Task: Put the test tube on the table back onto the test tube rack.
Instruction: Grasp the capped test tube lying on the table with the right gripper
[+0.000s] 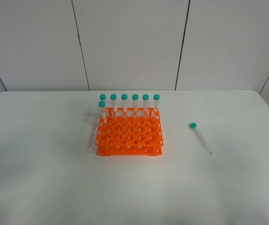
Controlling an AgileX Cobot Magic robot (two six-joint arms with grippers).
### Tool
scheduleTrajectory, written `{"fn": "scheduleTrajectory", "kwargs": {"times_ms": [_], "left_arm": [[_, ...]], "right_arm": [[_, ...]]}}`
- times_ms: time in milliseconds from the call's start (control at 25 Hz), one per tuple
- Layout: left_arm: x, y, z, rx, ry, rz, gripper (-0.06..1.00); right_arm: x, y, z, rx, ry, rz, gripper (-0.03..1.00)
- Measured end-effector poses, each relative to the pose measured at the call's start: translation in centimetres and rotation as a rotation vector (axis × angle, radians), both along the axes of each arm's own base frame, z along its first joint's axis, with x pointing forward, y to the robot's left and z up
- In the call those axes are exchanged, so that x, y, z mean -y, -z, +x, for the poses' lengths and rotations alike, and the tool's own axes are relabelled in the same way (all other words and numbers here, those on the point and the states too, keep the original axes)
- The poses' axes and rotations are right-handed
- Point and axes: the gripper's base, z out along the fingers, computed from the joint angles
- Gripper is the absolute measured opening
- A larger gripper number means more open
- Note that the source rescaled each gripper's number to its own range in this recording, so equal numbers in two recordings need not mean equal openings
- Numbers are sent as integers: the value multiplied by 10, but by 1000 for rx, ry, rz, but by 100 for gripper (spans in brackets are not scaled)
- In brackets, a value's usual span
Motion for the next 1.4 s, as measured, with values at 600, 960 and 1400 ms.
{"fn": "scheduleTrajectory", "kwargs": {"times_ms": [600, 960, 1400], "left_arm": [[0, 0, 0, 0, 0, 0, 100], [0, 0, 0, 0, 0, 0, 100], [0, 0, 0, 0, 0, 0, 100]], "right_arm": [[0, -19, 11, -8, 1, 0, 100], [-2, -80, 99, -225, 0, 3, 100], [-5, -43, 247, -623, -25, -20, 100]]}}
